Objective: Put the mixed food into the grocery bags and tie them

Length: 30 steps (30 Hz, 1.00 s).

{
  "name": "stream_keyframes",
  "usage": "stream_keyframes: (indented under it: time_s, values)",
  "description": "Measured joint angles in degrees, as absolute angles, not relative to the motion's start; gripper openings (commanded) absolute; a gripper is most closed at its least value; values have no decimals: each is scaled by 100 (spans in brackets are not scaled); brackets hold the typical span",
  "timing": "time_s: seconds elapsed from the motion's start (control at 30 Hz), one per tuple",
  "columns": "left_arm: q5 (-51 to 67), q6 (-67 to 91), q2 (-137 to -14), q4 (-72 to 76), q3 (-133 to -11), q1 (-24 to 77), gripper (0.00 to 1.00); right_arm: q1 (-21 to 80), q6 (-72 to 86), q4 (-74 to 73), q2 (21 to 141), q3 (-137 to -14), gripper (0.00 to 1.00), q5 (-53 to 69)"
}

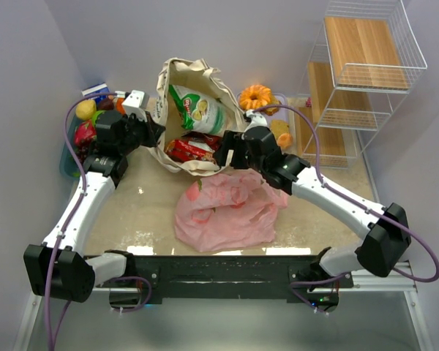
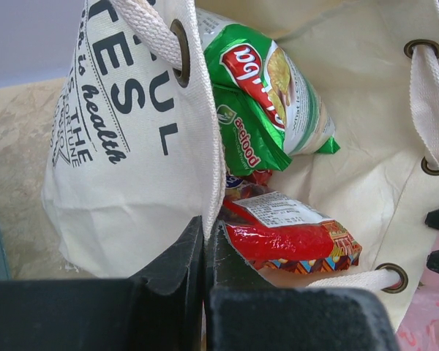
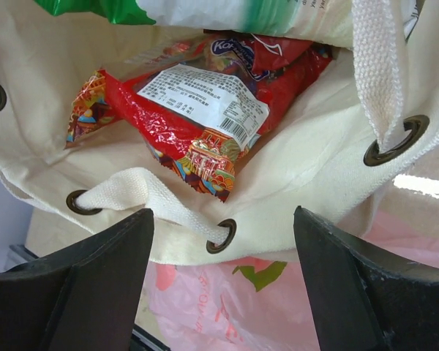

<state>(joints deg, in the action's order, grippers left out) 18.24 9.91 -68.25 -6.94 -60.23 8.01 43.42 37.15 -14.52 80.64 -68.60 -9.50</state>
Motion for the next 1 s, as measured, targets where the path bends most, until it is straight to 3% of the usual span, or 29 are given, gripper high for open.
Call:
stream_keyframes:
  time_s: [0.43,1.0]
  values:
    - [1820,991,-6825,-696,-6023,799,0,4333,4228,-1275,7006,-6307,78,-998]
    - [1820,991,-6825,-696,-6023,799,0,4333,4611,-1173,7561,-6025,76,-1100]
